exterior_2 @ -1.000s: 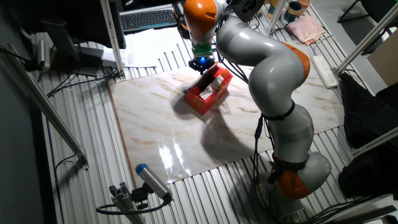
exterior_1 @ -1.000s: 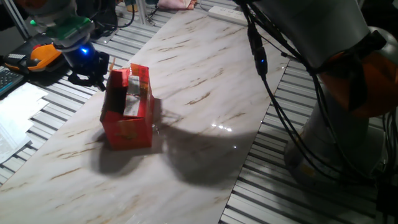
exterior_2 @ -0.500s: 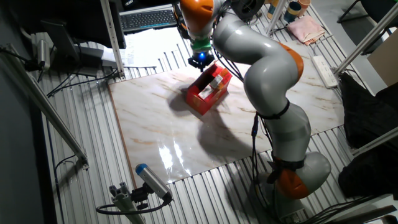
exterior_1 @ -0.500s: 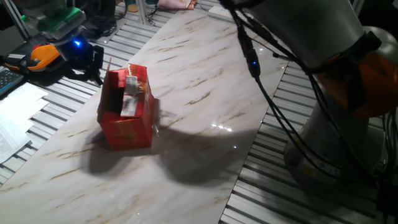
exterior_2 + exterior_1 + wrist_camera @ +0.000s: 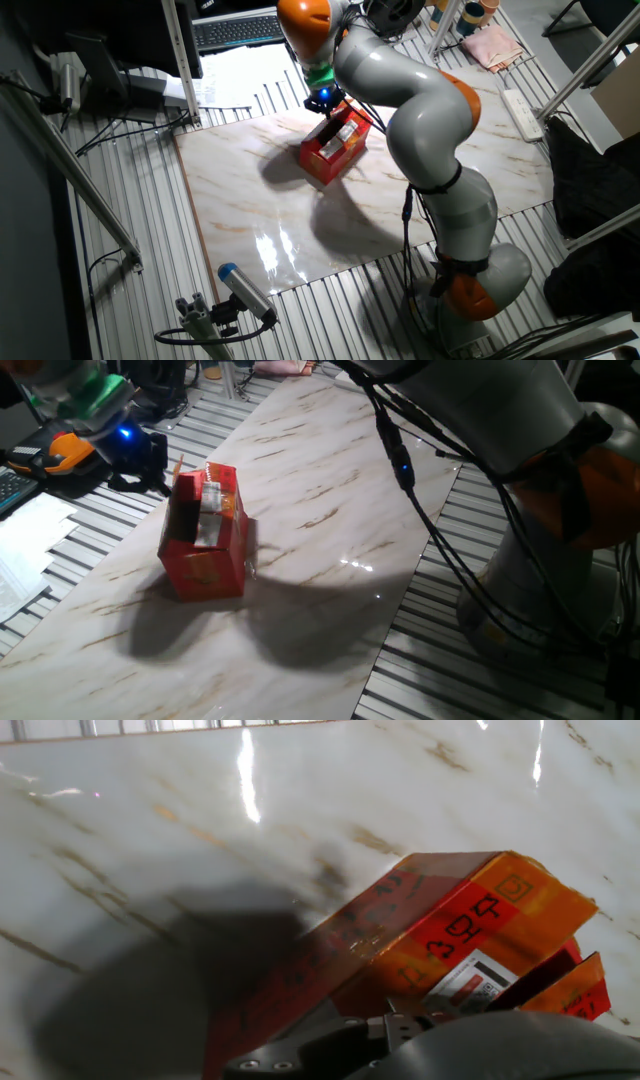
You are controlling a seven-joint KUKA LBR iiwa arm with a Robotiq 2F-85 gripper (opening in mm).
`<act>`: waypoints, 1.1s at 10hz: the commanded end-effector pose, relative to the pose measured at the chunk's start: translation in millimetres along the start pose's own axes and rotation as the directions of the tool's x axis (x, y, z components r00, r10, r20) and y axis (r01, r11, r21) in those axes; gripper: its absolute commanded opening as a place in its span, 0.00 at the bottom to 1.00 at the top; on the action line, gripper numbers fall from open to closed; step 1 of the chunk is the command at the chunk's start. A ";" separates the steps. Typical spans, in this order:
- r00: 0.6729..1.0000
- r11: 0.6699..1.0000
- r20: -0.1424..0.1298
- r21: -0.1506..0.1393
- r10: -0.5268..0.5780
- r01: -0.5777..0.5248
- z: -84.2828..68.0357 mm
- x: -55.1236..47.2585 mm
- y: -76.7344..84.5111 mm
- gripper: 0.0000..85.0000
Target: Cover the box
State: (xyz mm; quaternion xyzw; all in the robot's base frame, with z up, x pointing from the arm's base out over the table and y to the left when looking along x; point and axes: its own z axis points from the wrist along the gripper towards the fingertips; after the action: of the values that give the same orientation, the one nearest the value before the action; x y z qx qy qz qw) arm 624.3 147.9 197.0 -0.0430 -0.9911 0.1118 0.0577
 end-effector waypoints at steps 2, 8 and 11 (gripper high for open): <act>1.000 1.000 0.005 -0.001 -0.005 0.005 7.1 3.6 -2.7 0.00; 0.998 1.000 0.057 -0.010 0.006 -0.005 35.0 7.9 0.0 0.00; 0.997 1.000 0.077 -0.014 0.009 -0.008 46.0 6.4 1.9 0.00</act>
State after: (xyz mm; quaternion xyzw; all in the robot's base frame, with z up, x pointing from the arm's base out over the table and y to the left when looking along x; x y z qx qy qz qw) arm 612.9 141.0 153.0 -0.0431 -0.9933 0.1060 0.0179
